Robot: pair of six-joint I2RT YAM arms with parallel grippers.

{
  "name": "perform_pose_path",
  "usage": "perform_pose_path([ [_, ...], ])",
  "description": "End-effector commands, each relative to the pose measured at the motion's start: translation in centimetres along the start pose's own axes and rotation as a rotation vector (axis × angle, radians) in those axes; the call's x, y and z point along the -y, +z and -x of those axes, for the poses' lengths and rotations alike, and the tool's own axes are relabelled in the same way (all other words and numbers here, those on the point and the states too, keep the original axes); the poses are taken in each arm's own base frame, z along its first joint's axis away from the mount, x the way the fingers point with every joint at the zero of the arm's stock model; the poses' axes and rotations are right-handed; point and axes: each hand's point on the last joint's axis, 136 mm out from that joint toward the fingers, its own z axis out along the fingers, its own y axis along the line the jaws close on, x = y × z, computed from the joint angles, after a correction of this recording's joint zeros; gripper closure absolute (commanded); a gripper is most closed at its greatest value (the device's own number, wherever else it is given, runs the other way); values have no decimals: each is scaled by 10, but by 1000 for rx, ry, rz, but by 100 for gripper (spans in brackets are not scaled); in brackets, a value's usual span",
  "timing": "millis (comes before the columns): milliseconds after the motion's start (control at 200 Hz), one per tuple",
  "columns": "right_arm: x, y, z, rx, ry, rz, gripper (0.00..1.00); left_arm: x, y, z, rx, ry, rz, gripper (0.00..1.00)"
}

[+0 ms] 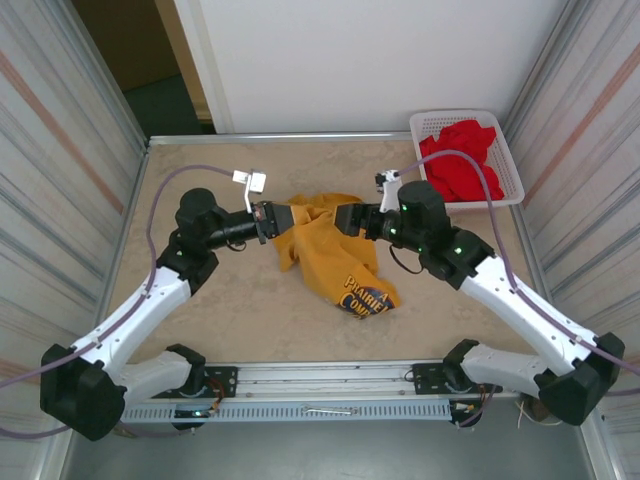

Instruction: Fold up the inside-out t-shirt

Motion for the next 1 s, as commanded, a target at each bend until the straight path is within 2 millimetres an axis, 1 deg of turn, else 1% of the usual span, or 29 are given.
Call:
perform_pose_path([
  [0,3,15,-13,-73,-99,-43,23,22,-7,0,2,61,-75,100],
  [85,-8,26,-14,-96,-141,-29,22,23,-8,-3,-3,57,-76,100],
  [130,-9,34,-19,-117,-154,-34,22,23,-8,-4,-7,55,-79,100],
  [175,-11,40,-17,-118,-159,-33,22,24,-8,-6,-11,56,-83,100],
  [331,-2,68,-22,-166,-134,-31,22,28,-8,-10,-28,57,-99,100],
  [381,3,76,-25,-184,-112,-25,25,29,-8,-12,-32,56,-102,100],
  [401,4,78,-27,-193,-101,-11,30,29,-9,-13,-33,57,-101,100],
  [426,5,80,-29,-205,-84,7,39,27,-9,-14,-35,53,-96,100],
  [436,4,81,-28,-205,-78,15,46,26,-9,-15,-36,50,-93,100],
  [451,5,81,-28,-207,-67,23,54,25,-10,-16,-37,47,-88,100],
  [466,6,81,-28,-207,-60,30,65,24,-10,-17,-37,46,-83,100],
  [486,7,79,-28,-207,-51,36,77,22,-10,-19,-38,43,-74,100],
  [531,11,73,-25,-189,-40,36,97,14,-12,-23,-32,33,-36,100],
  [541,12,72,-24,-183,-36,34,100,12,-13,-24,-31,31,-30,100],
  [591,15,60,-19,-143,-15,35,100,0,-16,-29,-17,15,27,100],
  [651,19,45,-15,-96,12,44,100,-24,-22,-40,1,-16,131,100],
  [701,19,32,-15,-60,24,62,100,-48,-29,-52,6,-56,234,100],
  [771,19,19,-25,-30,41,87,100,-74,-35,-71,6,-96,312,100],
  [857,24,12,-51,-17,74,106,100,-98,-39,-94,-16,-138,374,100],
  [917,33,14,-80,-42,99,94,100,-111,-41,-109,-48,-154,405,100],
  [952,42,19,-103,-78,114,65,100,-118,-43,-119,-71,-166,424,100],
  [992,53,22,-127,-113,120,15,86,-126,-45,-129,-93,-180,445,100],
  [997,55,22,-130,-118,119,6,82,-127,-45,-130,-95,-182,447,100],
])
